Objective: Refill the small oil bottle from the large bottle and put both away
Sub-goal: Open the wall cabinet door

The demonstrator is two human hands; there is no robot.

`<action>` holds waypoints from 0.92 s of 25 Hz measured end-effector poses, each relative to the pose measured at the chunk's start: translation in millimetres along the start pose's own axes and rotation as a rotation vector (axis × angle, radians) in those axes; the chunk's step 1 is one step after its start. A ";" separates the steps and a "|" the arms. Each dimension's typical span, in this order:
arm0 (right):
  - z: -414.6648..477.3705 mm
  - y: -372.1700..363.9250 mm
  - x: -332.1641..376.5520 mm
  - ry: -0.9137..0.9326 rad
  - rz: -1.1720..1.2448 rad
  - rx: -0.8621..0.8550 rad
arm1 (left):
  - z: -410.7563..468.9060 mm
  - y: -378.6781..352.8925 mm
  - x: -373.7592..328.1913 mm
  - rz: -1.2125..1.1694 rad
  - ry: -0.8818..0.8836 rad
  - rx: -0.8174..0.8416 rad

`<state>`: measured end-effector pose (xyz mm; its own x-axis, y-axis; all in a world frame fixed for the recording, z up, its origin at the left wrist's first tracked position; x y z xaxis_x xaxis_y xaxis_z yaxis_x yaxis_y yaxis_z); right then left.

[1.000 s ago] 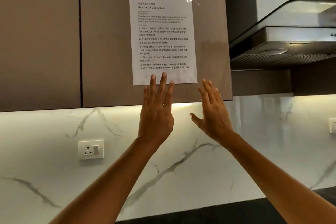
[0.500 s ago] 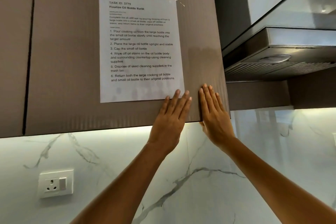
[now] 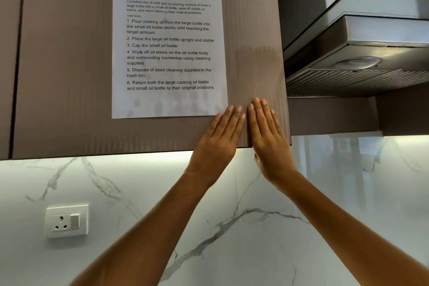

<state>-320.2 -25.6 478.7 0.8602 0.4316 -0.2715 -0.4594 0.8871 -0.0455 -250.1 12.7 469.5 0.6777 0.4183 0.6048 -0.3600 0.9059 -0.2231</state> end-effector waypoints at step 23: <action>7.5 306.9 80.7 -0.311 0.731 -0.443 | 11.8 268.7 91.6 -0.199 -0.121 -0.134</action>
<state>-390.1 282.7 450.1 0.3124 0.9437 -0.1090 -0.9016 0.2584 -0.3468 -292.4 293.7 473.9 0.6420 0.2272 0.7322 -0.1340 0.9736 -0.1846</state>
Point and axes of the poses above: each hand's wrist, its own z-axis towards the middle knuckle, its own y-axis out of the back of the hand, x = y × z, the point moved 8 cm from there along z, towards the middle knuckle, and after that the axes turned 1 degree about z, right-handed, at the moved point
